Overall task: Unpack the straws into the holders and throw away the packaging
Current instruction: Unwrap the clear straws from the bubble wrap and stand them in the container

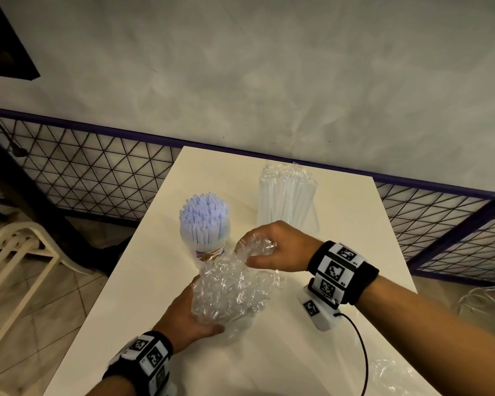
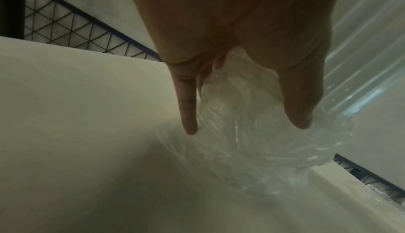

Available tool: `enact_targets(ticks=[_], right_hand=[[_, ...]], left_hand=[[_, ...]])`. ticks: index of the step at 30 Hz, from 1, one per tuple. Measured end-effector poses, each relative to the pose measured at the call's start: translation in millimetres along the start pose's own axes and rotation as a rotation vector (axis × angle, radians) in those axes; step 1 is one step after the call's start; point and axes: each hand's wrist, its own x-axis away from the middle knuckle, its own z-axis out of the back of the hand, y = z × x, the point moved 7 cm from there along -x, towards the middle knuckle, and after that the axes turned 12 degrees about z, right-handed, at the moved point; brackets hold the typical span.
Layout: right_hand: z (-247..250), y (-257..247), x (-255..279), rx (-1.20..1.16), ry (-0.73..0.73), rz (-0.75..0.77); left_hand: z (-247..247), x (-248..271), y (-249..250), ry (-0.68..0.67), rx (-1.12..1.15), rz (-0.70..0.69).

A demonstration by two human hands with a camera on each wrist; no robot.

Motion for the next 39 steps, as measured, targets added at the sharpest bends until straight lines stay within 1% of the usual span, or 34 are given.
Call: enact_targets(ticks=[3, 6, 8, 11, 15, 18, 22, 26, 28, 30, 31, 32, 34, 36, 38, 39], right_hand=[[4, 0, -1, -0.043, 0.101, -0.008], [8, 1, -3, -0.079, 0.157, -0.030], [7, -2, -4, -0.106, 0.163, -0.009], [4, -13, -6, -0.159, 0.134, 0.040], [11, -23, -10, -0.147, 0.136, 0.048], [35, -34, -9, -0.160, 0.207, 0.063], [77, -51, -5, -0.180, 0.316, 0.027], [124, -79, 3, -0.159, 0.394, 0.083], [152, -91, 13, -0.161, 0.478, 0.108], [181, -96, 24, -0.165, 0.578, 0.130], [193, -97, 28, -0.157, 0.612, 0.146], [202, -95, 30, -0.142, 0.636, 0.156], [213, -82, 30, -0.090, 0.659, 0.116], [214, -60, 27, -0.036, 0.668, 0.023], [206, -34, 23, -0.013, 0.660, -0.080], [199, -22, 20, -0.006, 0.641, -0.122]], left_hand=[[-2, 1, 3, -0.011, 0.022, 0.003], [-2, 2, 3, -0.016, 0.020, 0.002], [-1, 0, 0, -0.006, 0.014, 0.016], [0, 1, 0, -0.006, 0.005, 0.019], [-1, 1, 2, -0.018, 0.014, -0.002], [0, 1, 1, 0.006, 0.014, 0.008], [1, 2, 0, -0.003, 0.018, 0.025], [2, 2, -2, 0.009, 0.029, 0.038], [-1, 2, -2, 0.004, 0.026, 0.042], [-1, 0, -5, 0.014, 0.030, 0.081], [-3, 0, -6, 0.004, 0.037, 0.100], [-6, 0, -4, -0.035, 0.044, 0.122], [-10, 2, -1, -0.082, 0.054, 0.152], [-6, 5, 5, -0.054, 0.086, 0.111], [-2, 5, 5, -0.022, 0.139, 0.054], [-2, 3, 2, -0.022, 0.141, 0.049]])
